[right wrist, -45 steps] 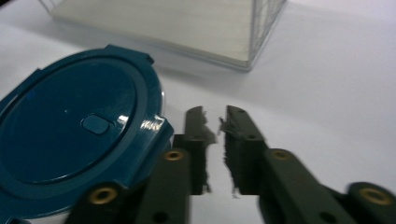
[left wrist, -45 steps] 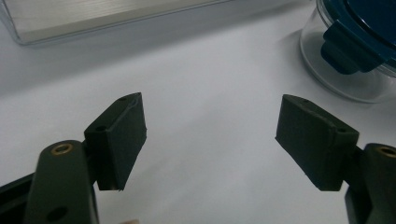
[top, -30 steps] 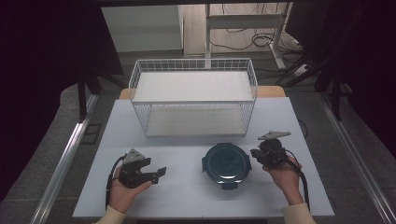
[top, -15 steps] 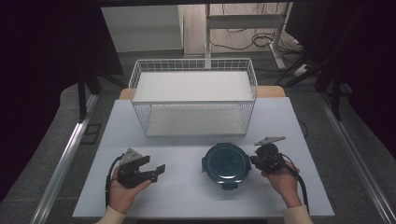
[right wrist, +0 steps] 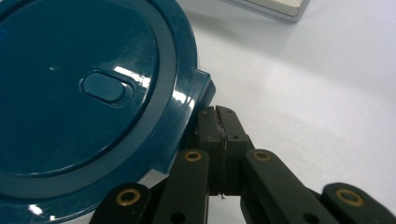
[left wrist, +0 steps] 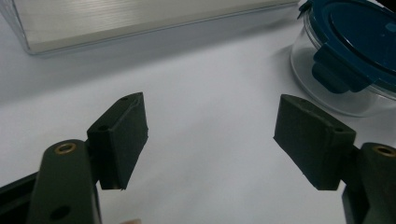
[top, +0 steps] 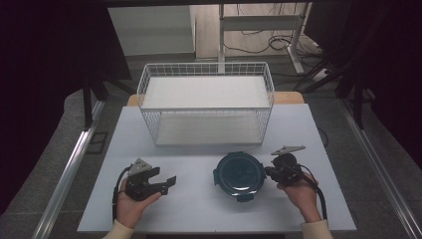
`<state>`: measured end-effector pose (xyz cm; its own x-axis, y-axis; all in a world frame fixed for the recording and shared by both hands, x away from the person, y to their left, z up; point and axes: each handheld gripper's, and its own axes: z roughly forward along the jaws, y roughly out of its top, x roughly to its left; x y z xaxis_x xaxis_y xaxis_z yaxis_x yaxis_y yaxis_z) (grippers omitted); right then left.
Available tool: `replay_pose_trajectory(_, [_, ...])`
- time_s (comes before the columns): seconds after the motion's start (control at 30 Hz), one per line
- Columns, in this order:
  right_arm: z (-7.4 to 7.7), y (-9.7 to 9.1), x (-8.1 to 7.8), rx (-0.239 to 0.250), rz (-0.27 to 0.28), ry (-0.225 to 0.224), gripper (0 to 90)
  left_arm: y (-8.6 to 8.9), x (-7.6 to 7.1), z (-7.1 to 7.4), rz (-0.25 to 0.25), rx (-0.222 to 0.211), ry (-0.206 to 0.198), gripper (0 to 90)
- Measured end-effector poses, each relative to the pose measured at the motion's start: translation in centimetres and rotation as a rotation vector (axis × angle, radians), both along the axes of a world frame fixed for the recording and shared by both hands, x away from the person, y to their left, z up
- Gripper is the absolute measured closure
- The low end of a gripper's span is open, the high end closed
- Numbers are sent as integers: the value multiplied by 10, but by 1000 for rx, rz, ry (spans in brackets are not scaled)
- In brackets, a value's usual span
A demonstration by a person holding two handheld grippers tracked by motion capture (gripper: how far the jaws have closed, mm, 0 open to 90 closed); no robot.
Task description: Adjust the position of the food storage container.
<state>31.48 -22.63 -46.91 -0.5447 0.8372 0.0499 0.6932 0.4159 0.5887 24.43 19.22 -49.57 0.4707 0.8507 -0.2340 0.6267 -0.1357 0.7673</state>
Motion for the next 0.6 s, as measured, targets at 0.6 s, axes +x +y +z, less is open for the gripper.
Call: replay_pose_trajectory(0.6, [1, 13, -5, 49, 40, 24, 900, 6, 1, -1, 22, 9, 7, 252])
